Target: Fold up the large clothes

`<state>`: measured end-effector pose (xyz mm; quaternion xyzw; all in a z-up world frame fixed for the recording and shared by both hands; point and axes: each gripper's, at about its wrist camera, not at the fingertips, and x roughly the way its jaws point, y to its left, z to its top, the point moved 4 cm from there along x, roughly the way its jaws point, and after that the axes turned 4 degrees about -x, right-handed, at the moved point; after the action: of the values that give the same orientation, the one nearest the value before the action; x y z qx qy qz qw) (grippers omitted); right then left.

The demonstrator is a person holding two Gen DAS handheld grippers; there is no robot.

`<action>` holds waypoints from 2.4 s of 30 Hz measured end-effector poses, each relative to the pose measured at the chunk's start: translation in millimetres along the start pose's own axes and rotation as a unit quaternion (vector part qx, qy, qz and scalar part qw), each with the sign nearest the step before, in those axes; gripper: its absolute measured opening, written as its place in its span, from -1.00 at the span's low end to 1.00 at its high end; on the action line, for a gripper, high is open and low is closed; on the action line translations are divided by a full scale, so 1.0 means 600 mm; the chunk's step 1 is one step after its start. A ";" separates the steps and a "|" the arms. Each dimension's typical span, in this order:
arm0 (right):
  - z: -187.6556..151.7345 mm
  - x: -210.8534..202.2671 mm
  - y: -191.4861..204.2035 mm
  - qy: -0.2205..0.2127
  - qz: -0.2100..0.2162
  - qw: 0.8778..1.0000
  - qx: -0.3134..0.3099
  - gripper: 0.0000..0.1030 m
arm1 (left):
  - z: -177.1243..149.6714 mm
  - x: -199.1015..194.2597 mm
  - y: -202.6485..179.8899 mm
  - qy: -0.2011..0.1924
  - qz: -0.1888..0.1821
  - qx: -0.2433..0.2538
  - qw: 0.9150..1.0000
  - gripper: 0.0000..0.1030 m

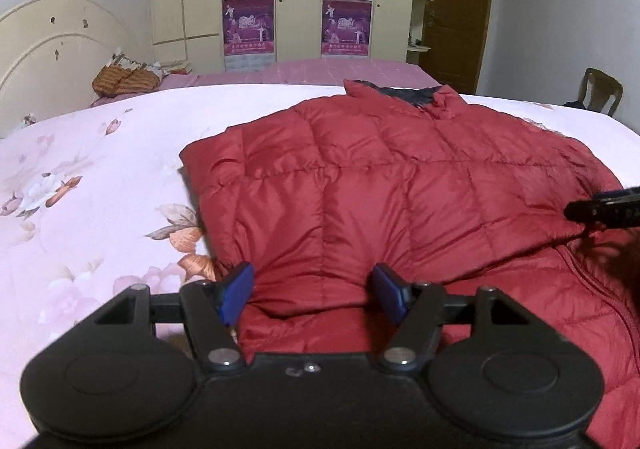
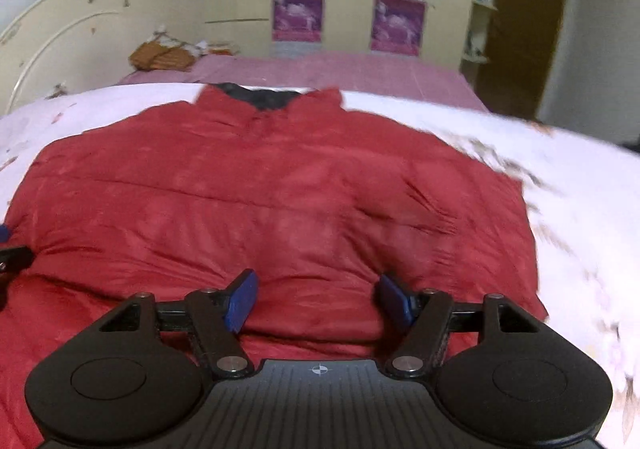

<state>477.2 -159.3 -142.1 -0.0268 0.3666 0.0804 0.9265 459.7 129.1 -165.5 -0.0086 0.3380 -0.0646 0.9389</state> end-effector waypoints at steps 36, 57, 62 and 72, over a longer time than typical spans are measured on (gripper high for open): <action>-0.212 -0.290 -0.174 0.035 0.018 0.976 0.213 0.92 | -0.193 -0.273 0.076 0.054 -0.012 -0.115 0.992 0.59; -0.376 -0.396 -0.278 0.006 0.202 0.895 0.397 -0.15 | -0.278 -0.308 0.072 0.067 -0.221 -0.363 0.903 0.22; -0.357 -0.362 -0.284 0.037 0.279 0.882 0.379 -0.16 | -0.264 -0.286 0.058 0.098 -0.217 -0.323 0.916 -0.36; -0.314 -0.418 -0.272 -0.010 0.292 0.901 0.321 -0.85 | -0.236 -0.333 0.048 0.012 -0.204 -0.326 0.923 -0.90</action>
<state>197.2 -373.4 -109.8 0.3815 0.3550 0.2255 0.8232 220.7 187.2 -150.0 -0.3818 0.3430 -0.1413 0.8465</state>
